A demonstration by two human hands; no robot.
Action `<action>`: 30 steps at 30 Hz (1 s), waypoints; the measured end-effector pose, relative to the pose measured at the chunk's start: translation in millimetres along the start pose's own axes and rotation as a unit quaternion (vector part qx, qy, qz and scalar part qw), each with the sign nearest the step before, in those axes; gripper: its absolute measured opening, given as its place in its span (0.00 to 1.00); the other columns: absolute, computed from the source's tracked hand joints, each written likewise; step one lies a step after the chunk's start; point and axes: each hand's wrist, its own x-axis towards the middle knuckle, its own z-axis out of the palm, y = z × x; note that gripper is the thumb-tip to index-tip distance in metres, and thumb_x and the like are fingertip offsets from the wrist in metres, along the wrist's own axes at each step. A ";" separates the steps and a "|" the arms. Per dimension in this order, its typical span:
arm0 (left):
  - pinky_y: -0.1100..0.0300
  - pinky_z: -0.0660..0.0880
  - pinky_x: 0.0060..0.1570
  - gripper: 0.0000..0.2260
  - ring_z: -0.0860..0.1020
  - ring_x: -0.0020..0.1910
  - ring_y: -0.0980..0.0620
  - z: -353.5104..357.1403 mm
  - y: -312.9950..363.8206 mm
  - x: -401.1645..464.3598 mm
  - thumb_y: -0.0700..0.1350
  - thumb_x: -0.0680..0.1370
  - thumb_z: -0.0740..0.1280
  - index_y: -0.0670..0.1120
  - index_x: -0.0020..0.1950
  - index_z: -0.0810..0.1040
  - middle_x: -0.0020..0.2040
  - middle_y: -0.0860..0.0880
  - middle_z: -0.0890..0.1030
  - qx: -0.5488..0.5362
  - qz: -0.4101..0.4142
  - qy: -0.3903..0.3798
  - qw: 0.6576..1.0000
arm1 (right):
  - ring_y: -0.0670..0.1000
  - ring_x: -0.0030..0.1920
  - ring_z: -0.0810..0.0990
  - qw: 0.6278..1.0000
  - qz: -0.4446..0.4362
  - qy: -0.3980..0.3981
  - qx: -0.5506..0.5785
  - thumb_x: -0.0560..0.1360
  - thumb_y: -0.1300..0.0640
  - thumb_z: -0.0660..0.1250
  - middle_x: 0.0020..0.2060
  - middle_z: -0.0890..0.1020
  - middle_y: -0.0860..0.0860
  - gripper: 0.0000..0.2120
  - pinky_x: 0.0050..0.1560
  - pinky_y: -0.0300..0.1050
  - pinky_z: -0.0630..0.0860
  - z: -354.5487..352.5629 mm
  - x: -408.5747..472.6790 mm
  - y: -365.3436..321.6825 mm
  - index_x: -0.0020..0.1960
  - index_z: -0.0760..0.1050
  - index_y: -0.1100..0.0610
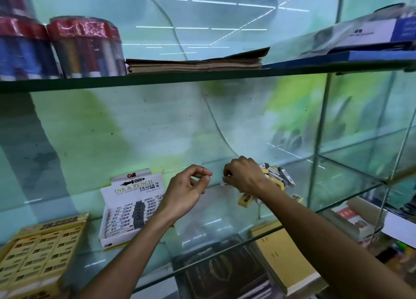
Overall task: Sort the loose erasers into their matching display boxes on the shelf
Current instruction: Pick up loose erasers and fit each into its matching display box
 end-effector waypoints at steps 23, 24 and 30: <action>0.54 0.77 0.40 0.02 0.80 0.34 0.54 -10.1 2.2 -8.4 0.45 0.78 0.69 0.49 0.50 0.77 0.43 0.49 0.82 -0.077 0.014 0.031 0.996 | 0.54 0.44 0.84 0.534 0.109 -0.035 0.837 0.79 0.67 0.62 0.43 0.83 0.64 0.03 0.46 0.41 0.81 -44.0 -47.8 -28.1 0.52 0.74 0.66; 0.55 0.77 0.39 0.02 0.79 0.33 0.54 -13.5 2.4 -9.8 0.43 0.78 0.69 0.48 0.49 0.77 0.43 0.48 0.82 -0.085 0.024 0.044 0.995 | 0.56 0.45 0.85 0.527 0.104 -0.045 0.842 0.78 0.68 0.62 0.44 0.83 0.65 0.04 0.47 0.41 0.81 -43.8 -49.7 -30.3 0.52 0.74 0.66; 0.61 0.76 0.41 0.05 0.80 0.38 0.53 -35.4 0.5 -20.9 0.40 0.78 0.69 0.48 0.52 0.77 0.46 0.54 0.82 -0.061 0.097 0.071 0.991 | 0.55 0.46 0.85 0.549 0.081 -0.095 0.826 0.77 0.67 0.65 0.45 0.82 0.62 0.02 0.45 0.40 0.81 -44.0 -52.2 -48.4 0.48 0.76 0.64</action>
